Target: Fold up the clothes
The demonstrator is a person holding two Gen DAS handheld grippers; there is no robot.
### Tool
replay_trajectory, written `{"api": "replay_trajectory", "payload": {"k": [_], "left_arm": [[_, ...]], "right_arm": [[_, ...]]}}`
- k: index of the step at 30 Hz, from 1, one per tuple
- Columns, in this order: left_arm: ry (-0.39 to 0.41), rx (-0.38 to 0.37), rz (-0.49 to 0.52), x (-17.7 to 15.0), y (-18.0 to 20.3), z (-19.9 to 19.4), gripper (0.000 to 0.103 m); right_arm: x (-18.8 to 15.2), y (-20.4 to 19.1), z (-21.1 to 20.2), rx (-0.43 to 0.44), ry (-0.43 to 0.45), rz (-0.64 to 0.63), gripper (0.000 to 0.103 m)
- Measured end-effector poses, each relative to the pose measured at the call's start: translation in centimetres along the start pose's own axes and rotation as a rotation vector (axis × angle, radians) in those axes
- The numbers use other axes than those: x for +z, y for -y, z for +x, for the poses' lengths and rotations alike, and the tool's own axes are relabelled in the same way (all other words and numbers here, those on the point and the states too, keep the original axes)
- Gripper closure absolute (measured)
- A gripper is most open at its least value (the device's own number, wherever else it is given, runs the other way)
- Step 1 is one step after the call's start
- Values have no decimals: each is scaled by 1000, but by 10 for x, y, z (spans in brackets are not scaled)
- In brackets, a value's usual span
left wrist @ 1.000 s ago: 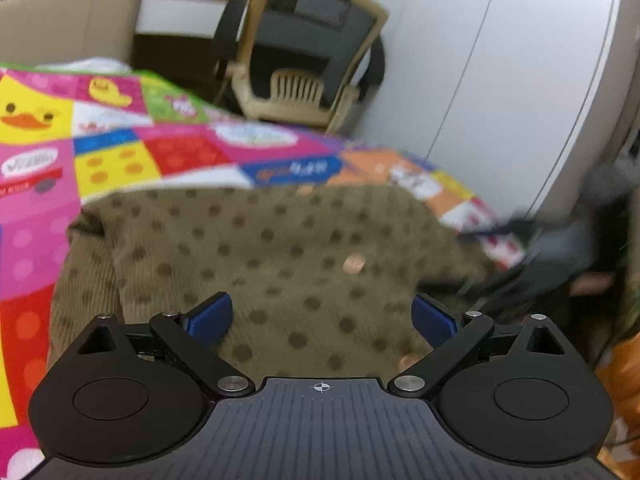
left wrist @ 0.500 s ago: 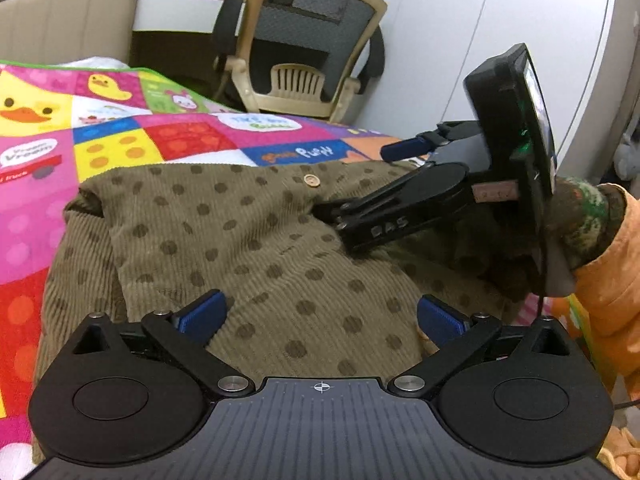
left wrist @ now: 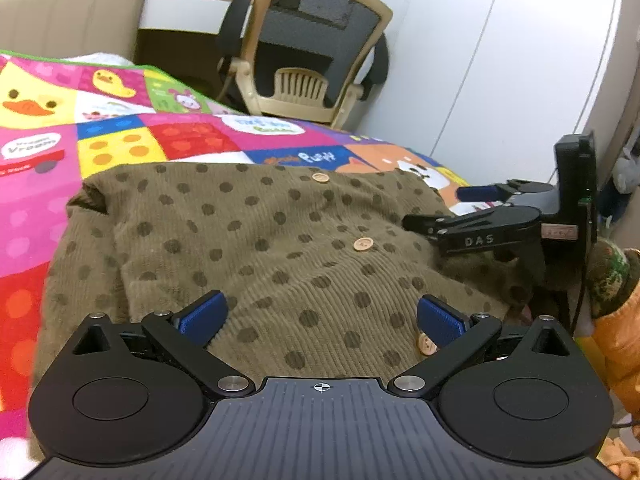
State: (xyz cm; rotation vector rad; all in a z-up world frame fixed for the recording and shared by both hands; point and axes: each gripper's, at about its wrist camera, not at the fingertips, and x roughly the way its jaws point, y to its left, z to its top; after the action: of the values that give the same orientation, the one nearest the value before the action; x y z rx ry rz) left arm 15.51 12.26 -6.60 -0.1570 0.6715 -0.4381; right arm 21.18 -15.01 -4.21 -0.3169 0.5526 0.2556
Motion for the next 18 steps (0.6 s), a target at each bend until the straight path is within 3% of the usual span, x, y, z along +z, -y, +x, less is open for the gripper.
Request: {"api": "replay_trajectory", "payload": {"k": [5,8,12,18], "left_arm": [[56,77,-57,-2,-12,-43,0],[60,149,-136,-11,-32,-60,0],[28,204,-298,-21,-63,-67,0],[-27,284,-244,-26,-57,-53,0]], "right_arm": [[-16,-5,-32,147,38,11,0],[-26,-7,-30,229,-3,40,0],[-36,-13,-15,268,-89,70,0],[-37,-11,-14,279,-104,89,0]]}}
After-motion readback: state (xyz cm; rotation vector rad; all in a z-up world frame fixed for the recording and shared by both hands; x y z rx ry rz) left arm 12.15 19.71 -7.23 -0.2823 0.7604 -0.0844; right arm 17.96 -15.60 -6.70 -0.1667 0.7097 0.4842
